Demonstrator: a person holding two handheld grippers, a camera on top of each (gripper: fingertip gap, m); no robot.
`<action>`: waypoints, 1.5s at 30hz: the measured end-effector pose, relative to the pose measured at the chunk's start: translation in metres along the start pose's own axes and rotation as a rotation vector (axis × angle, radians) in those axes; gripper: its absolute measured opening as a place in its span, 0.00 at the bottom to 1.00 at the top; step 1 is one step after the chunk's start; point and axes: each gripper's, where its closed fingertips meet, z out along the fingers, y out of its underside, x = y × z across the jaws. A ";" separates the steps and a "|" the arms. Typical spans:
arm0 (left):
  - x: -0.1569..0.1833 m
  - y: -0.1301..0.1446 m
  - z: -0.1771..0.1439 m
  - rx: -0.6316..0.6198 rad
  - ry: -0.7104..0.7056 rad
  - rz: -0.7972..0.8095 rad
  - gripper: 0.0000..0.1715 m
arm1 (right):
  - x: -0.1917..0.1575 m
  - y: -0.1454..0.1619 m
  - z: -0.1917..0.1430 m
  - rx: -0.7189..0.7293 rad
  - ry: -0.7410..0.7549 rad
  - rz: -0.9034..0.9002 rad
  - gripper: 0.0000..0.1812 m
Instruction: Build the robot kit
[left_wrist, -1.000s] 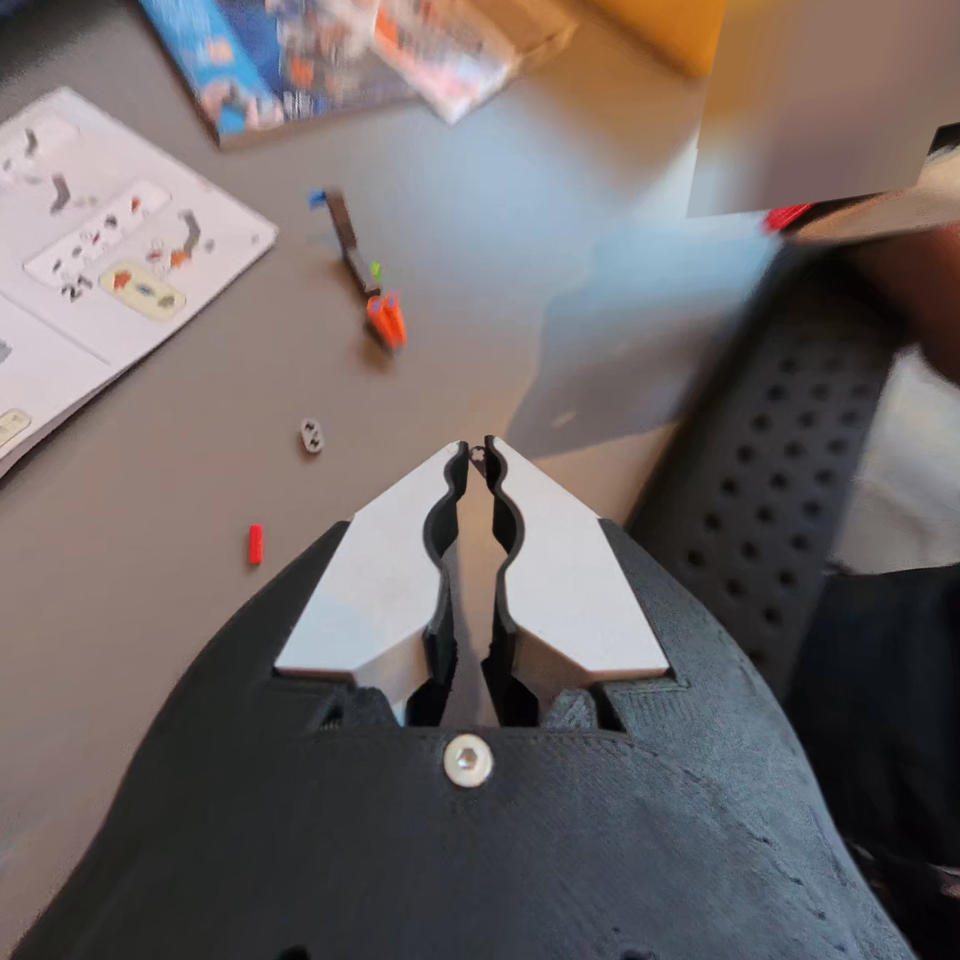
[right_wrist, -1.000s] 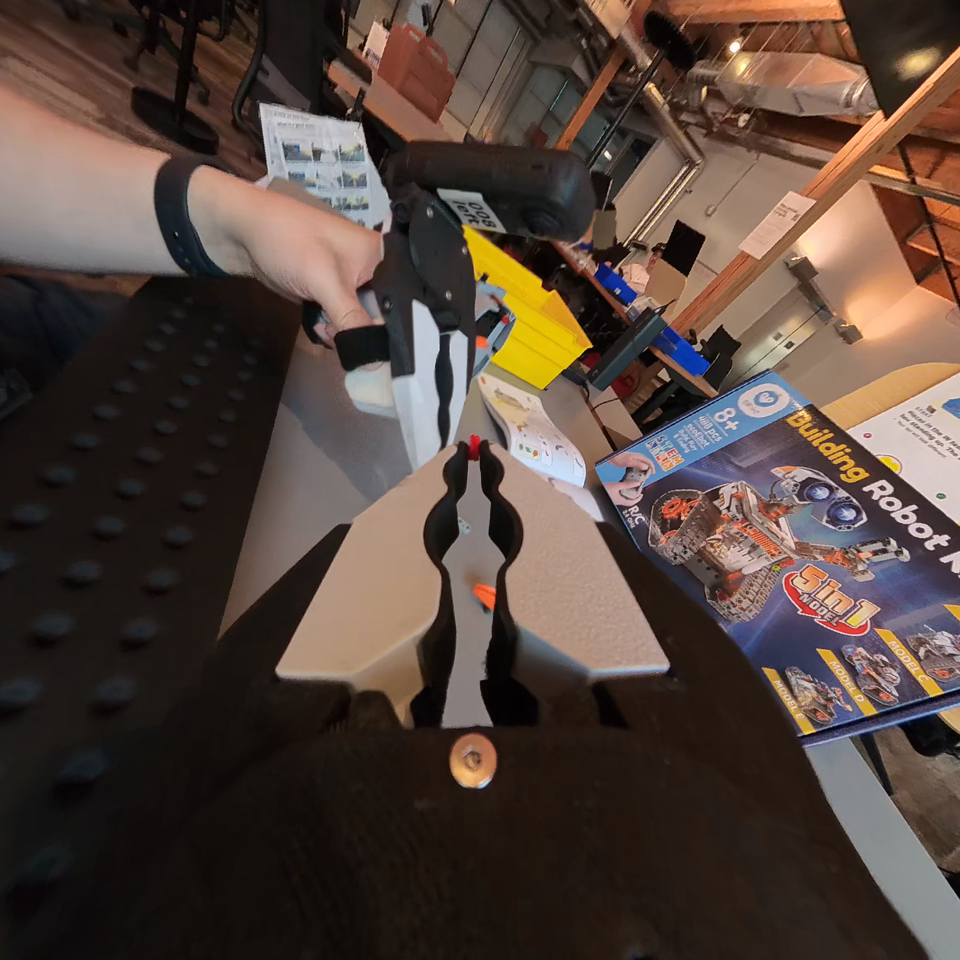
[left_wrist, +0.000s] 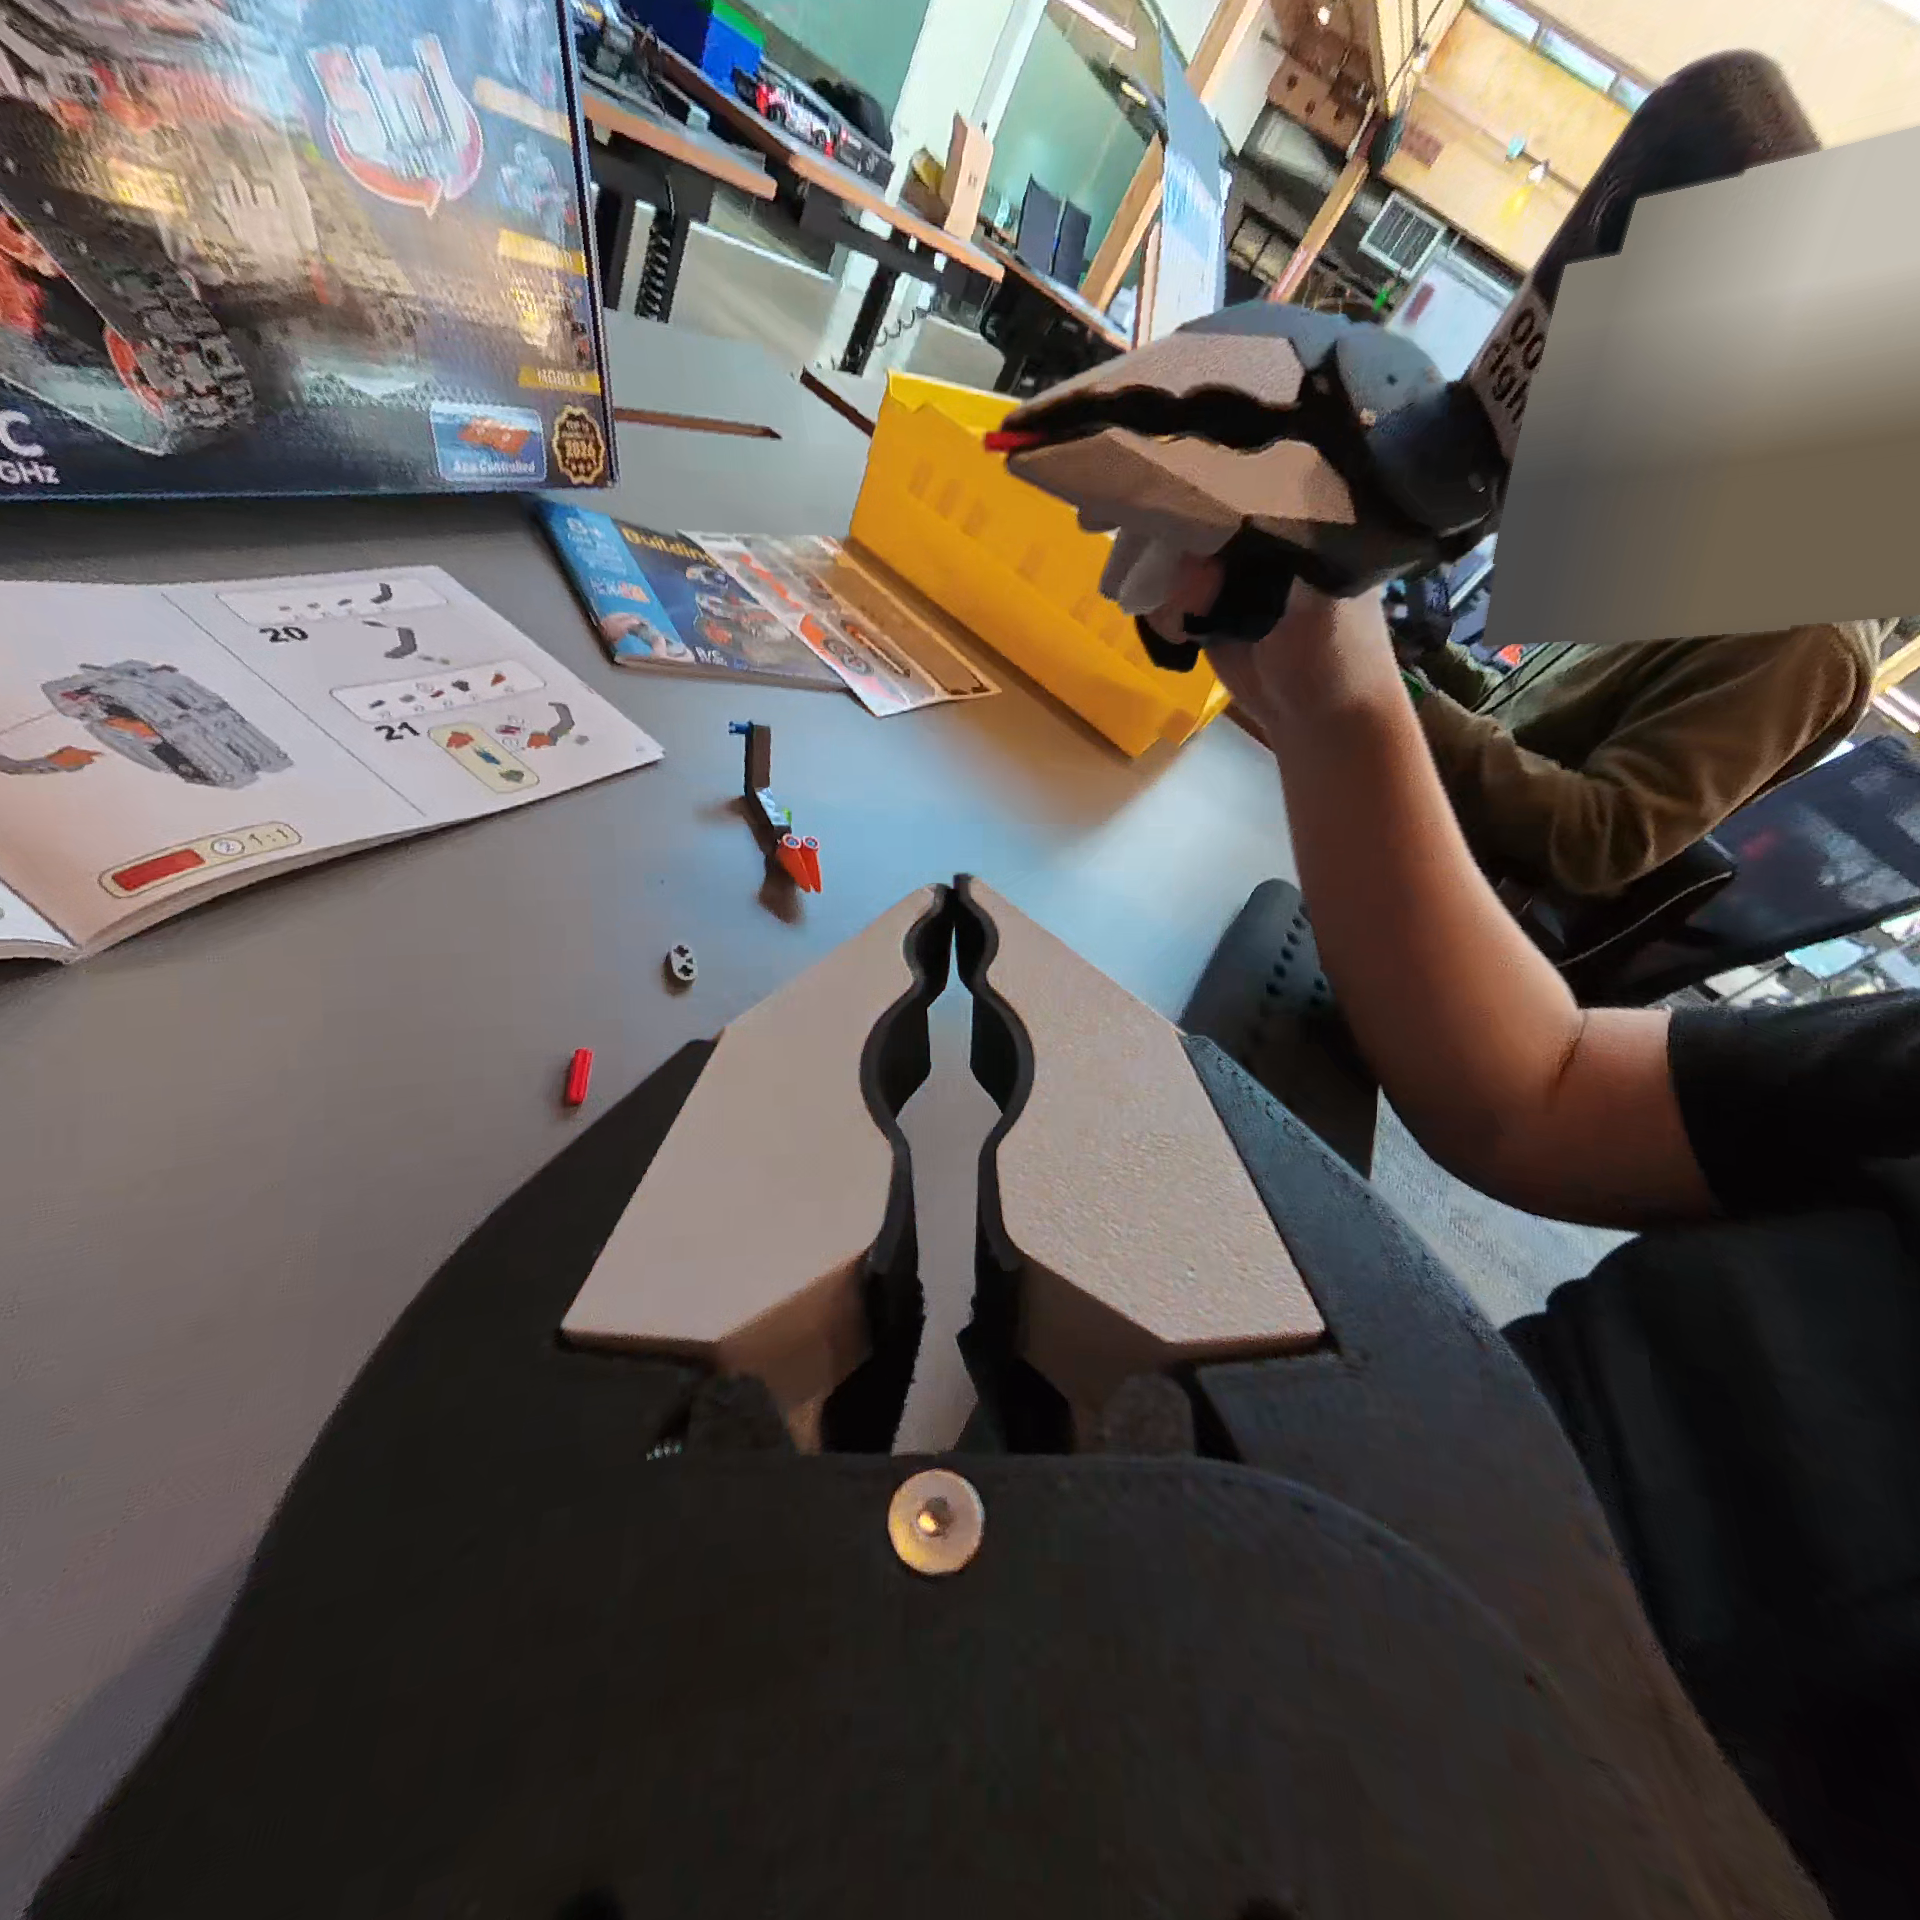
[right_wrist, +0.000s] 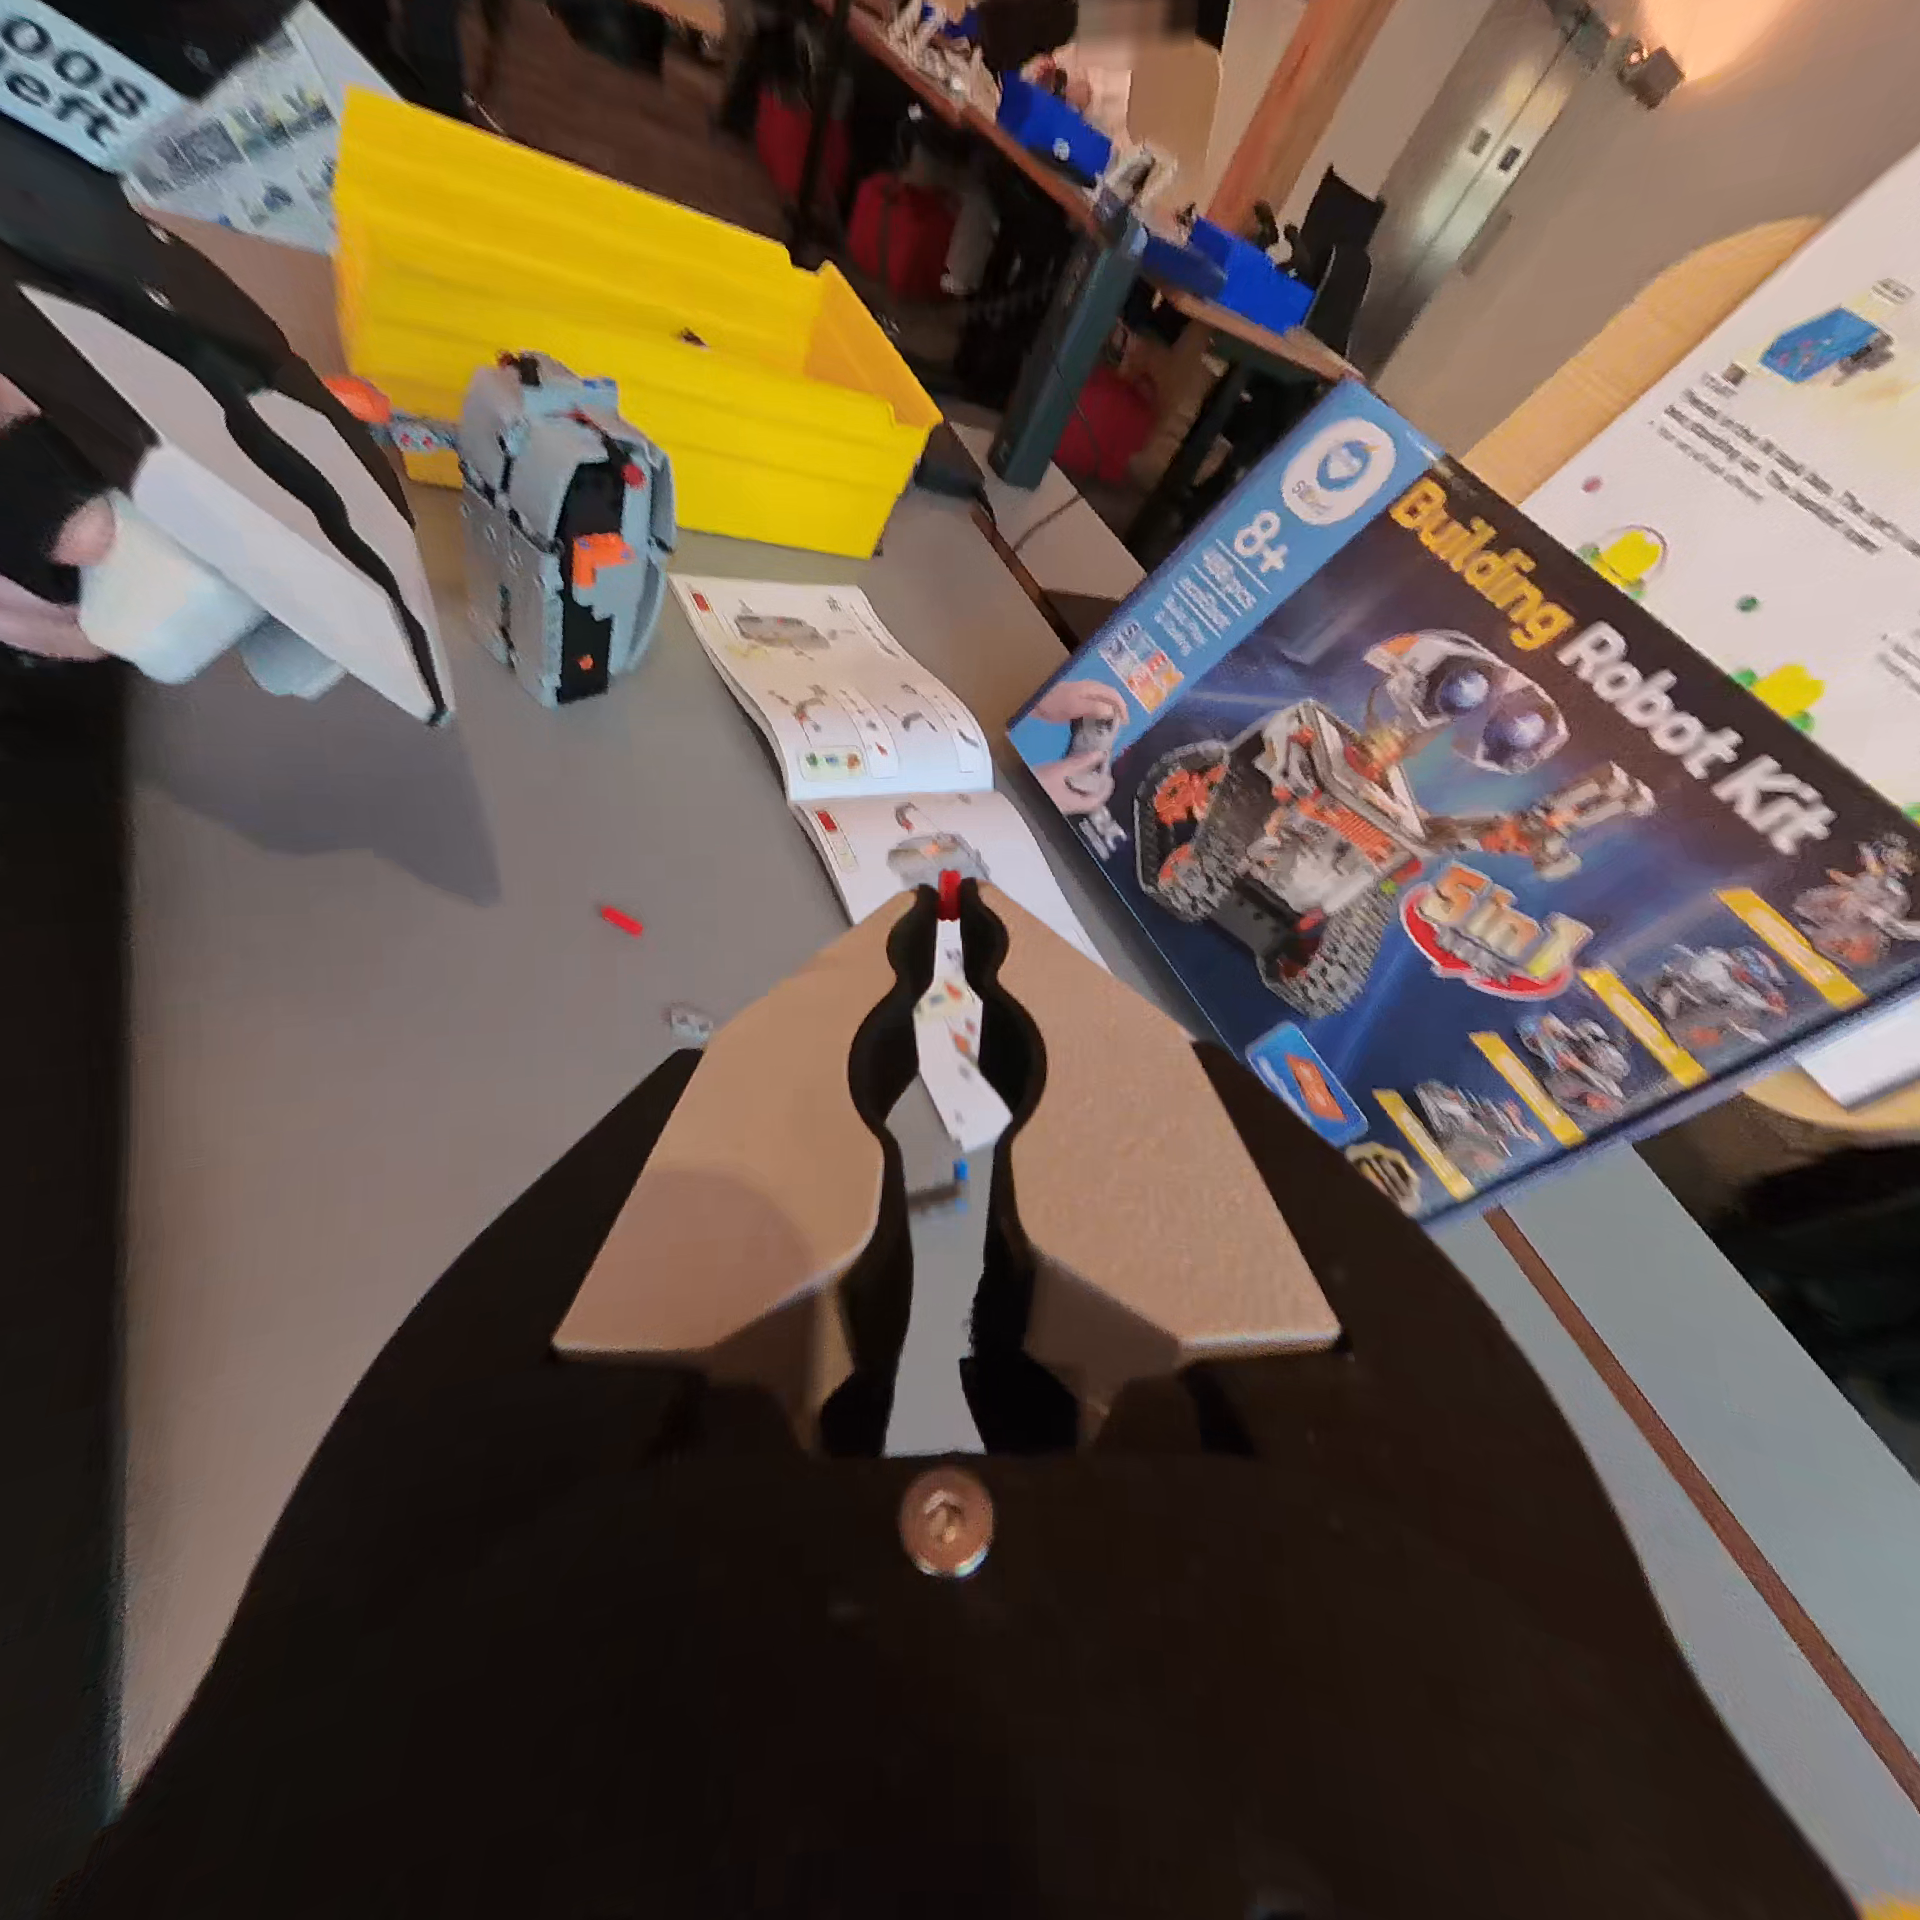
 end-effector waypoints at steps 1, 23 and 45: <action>0.000 0.003 0.001 -0.016 0.005 0.003 0.00 | 0.003 0.006 -0.009 -0.034 0.018 -0.017 0.02; 0.200 0.016 -0.035 -0.052 0.180 0.239 0.22 | -0.134 0.033 -0.317 -0.194 0.314 0.103 0.02; 0.306 -0.009 0.007 -0.137 0.344 0.394 0.32 | -0.220 0.112 -0.506 -0.121 0.763 0.281 0.02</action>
